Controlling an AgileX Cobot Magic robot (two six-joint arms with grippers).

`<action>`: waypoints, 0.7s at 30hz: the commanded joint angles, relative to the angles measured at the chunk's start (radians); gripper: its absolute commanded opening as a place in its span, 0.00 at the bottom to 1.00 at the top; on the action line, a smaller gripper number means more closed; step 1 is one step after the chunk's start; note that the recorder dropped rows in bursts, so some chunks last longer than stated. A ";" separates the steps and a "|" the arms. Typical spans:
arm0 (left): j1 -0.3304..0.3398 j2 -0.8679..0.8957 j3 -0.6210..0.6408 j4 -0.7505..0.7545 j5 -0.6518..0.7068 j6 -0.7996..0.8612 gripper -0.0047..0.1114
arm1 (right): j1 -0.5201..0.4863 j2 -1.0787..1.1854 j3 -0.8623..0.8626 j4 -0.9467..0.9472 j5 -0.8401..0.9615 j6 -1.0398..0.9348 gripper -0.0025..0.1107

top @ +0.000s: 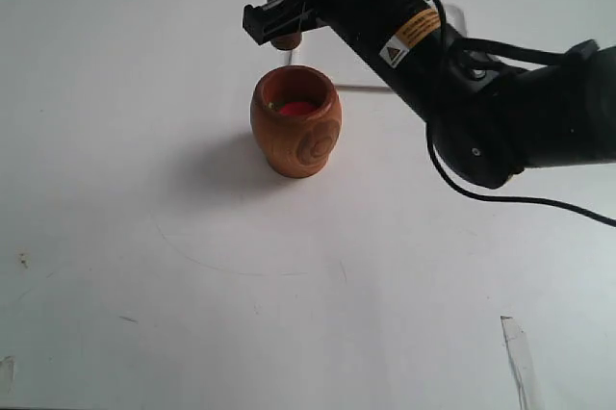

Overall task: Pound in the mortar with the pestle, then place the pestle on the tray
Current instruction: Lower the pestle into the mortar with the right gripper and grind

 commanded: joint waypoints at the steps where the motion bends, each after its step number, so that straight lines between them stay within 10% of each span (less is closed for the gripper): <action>1: -0.008 -0.001 0.001 -0.007 -0.003 -0.008 0.04 | -0.005 0.003 -0.001 0.004 0.142 -0.068 0.02; 21: -0.008 -0.001 0.001 -0.007 -0.003 -0.008 0.04 | -0.005 0.008 -0.001 0.000 0.079 -0.041 0.02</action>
